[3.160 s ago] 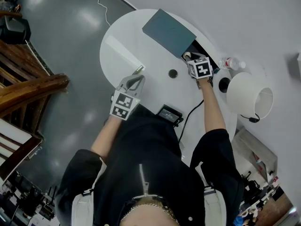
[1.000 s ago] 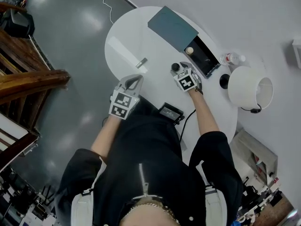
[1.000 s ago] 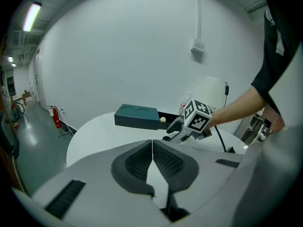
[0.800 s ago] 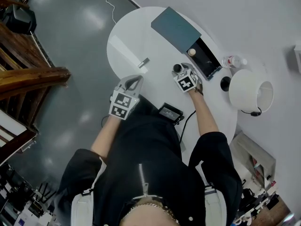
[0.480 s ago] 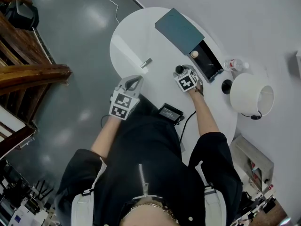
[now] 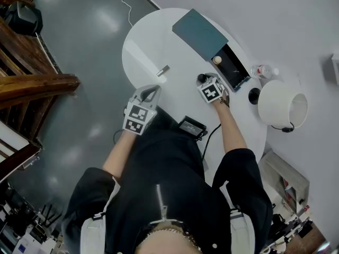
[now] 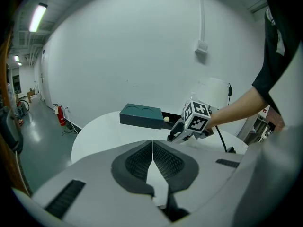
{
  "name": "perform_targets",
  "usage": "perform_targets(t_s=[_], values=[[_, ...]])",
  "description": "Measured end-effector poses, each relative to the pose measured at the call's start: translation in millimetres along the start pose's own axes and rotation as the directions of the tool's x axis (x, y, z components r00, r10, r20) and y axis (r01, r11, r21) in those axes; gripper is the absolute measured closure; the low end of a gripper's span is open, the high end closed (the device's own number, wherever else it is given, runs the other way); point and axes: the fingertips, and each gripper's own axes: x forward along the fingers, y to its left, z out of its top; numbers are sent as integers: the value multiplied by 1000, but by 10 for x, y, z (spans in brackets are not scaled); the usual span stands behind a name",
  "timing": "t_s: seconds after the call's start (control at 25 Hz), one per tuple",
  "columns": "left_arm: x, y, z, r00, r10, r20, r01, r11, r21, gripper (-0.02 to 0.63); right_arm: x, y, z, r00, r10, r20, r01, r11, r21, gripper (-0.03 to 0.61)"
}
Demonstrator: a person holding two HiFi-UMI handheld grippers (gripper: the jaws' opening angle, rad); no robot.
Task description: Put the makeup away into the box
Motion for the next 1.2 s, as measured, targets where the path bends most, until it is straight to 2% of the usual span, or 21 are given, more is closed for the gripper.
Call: perform_targets(t_s=[0.4, 0.76, 1.2], values=[[83, -132, 71, 999, -44, 4, 44, 999, 29, 598, -453, -91, 188, 995, -31, 100, 27, 999, 36, 371], [188, -257, 160, 996, -89, 4, 88, 994, 58, 600, -1005, -414, 355, 979, -91, 183, 65, 988, 142, 371], [404, -371, 247, 991, -136, -12, 136, 987, 82, 598, -1109, -1089, 41, 961, -219, 168, 161, 939, 305, 371]])
